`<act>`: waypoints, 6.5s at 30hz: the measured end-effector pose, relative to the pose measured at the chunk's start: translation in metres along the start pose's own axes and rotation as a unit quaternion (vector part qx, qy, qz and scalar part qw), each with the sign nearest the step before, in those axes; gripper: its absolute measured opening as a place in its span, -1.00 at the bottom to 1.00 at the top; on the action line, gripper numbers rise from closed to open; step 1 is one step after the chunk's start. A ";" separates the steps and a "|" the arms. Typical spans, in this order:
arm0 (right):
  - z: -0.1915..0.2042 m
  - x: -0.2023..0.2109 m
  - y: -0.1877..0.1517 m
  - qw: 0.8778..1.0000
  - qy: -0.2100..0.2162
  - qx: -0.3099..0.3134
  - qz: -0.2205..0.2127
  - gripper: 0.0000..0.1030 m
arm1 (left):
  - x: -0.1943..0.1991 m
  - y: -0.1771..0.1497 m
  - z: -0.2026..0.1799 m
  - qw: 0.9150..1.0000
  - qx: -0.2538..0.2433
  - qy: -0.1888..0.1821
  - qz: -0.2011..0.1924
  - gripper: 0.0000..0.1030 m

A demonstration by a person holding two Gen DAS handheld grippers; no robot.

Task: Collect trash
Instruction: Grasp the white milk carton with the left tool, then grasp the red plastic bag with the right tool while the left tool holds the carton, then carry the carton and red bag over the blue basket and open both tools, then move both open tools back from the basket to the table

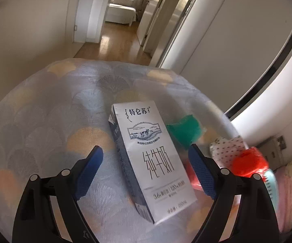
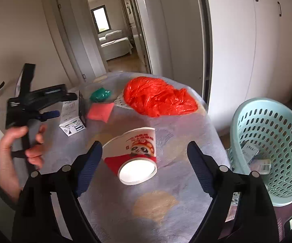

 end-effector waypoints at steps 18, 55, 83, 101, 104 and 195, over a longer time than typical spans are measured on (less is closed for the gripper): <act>0.007 -0.031 -0.022 0.999 0.004 -0.002 0.038 0.71 | 0.019 -0.037 0.015 0.996 -0.092 0.000 0.014 0.10; -0.048 -0.113 0.064 0.998 -0.028 0.012 0.063 0.39 | 0.055 -0.084 0.055 0.993 -0.101 -0.012 -0.066 0.09; -0.009 0.033 0.069 0.995 -0.051 0.041 -0.075 -0.57 | 0.131 -0.089 0.004 0.969 -0.134 -0.131 -0.159 0.04; -0.157 0.122 0.060 0.972 -0.184 -0.103 -0.107 -0.57 | 0.172 -0.111 -0.230 0.921 -0.265 -0.263 -0.111 0.04; -0.185 0.129 0.052 0.966 -0.198 -0.134 -0.101 -0.57 | 0.162 -0.119 -0.261 0.917 -0.275 -0.277 -0.084 0.04; -0.045 0.081 0.026 0.995 -0.037 -0.035 -0.086 0.47 | 0.107 -0.046 -0.073 0.975 -0.142 -0.162 -0.063 0.57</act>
Point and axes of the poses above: each gripper's, at about its wrist camera, not at the fingertips, and x roughly against the way its jaws point, z to its left, y to its top, the point moved 9 cm from there along -x, roughly the way its jaws point, and after that the axes turned 12 degrees about y, right-handed, at the moved point
